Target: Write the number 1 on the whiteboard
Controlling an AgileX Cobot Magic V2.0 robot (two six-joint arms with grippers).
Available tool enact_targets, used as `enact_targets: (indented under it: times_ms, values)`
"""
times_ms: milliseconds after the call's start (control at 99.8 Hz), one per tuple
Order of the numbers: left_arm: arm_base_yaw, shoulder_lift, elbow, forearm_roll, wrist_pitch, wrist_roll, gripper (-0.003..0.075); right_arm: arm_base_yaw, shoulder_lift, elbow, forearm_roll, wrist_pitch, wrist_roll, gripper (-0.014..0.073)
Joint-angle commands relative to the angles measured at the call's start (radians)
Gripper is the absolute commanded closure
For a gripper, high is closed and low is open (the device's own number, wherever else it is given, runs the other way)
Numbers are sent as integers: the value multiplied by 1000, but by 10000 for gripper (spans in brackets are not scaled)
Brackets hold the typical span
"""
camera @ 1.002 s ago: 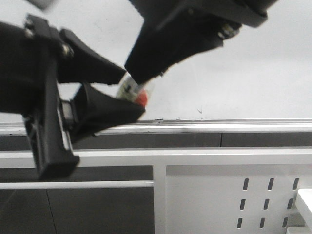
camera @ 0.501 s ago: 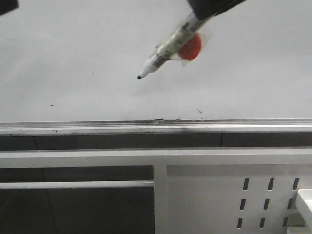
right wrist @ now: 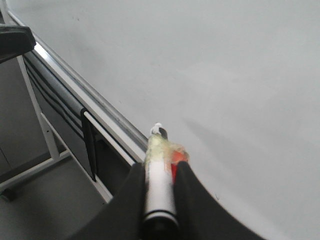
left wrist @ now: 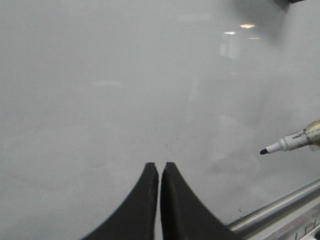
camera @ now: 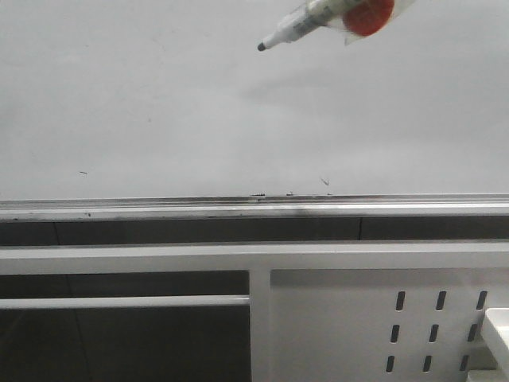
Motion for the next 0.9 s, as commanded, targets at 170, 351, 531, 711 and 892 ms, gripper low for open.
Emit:
enact_targets:
  times_ms: [170, 351, 531, 711, 892]
  values:
    - [-3, 1, -22, -44, -90, -14, 740, -48, 22, -22, 16, -197, -2, 663]
    - [-3, 1, -22, -71, -90, -14, 740, -72, 40, -22, 16, -198, -2, 663]
    - [-3, 1, -22, -96, -90, -14, 740, -73, 40, -22, 16, -217, -2, 663]
    - [-3, 1, -22, -101, -90, -14, 740, -73, 40, -22, 12, -247, -2, 663]
    - [-3, 1, -22, -107, -90, -14, 740, -76, 40, -25, -5, -275, -2, 663]
